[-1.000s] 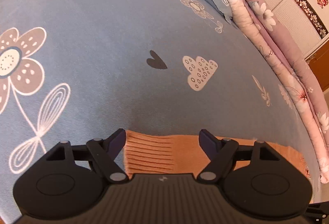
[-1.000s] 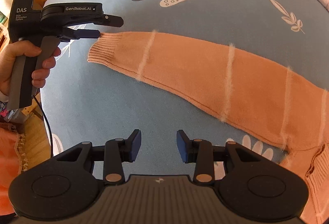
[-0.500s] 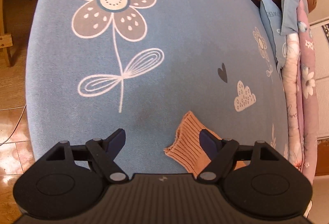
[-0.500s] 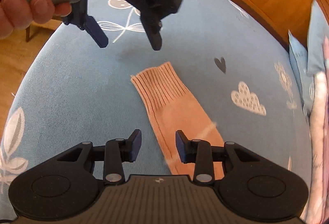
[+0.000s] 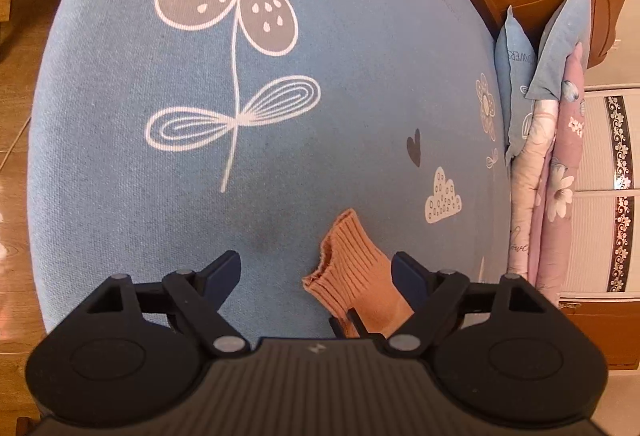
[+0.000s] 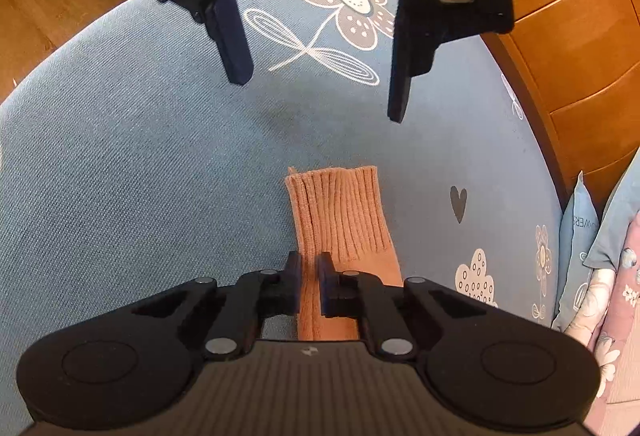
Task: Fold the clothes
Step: 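Close the left gripper on the ribbed cuff of the outstretched sleeve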
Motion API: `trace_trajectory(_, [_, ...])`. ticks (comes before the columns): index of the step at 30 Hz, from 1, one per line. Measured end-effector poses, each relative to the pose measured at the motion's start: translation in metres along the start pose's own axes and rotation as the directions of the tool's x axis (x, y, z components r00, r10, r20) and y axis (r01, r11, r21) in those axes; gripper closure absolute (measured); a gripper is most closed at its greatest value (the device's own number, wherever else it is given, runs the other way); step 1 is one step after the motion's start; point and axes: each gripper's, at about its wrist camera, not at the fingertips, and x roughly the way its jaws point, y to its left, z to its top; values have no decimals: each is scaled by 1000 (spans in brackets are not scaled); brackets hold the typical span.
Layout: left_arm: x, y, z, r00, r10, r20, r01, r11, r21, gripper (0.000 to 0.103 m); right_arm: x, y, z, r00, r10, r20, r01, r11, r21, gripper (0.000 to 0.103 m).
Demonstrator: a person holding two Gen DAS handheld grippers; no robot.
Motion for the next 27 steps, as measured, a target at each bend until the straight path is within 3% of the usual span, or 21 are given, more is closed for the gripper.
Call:
trace_trajectory(5, [17,5,-2,996,-72,-45,68,994,-85,18,-15,-23,2,1000,-7,22,5,993,121,93])
trace_trajectory(10, [46,2,-7,972,-212,-102,194,968,-162,14,-18,-30,2,999,-9,31,5,989,147,93])
trace_trajectory(16, [73,-19,-7,967,-218,-133,212,976,-56,16,-13,-29,-3,1000,-3,31,-3,986,166,93])
trace_trajectory(19, [75,-33,-10,969,-186,-160,198,978,59,40,-11,-29,-2,1000,-1,30,-4,985,175,93])
trace_trajectory(21, [77,-38,-13,971,-155,-184,177,978,107,47,-9,-28,-1,1000,-2,28,-3,984,178,93])
trace_trajectory(23, [79,-37,-15,972,-129,-195,153,982,114,71,-8,-28,-1,1000,-3,28,-2,984,177,93])
trace_trajectory(25, [80,-34,-17,973,-98,-208,125,985,122,86,-7,-28,-1,1000,1,28,-6,985,174,93])
trace_trajectory(27, [80,-34,-18,974,-83,-209,111,986,127,87,-8,-28,-2,1000,2,31,-7,985,173,93])
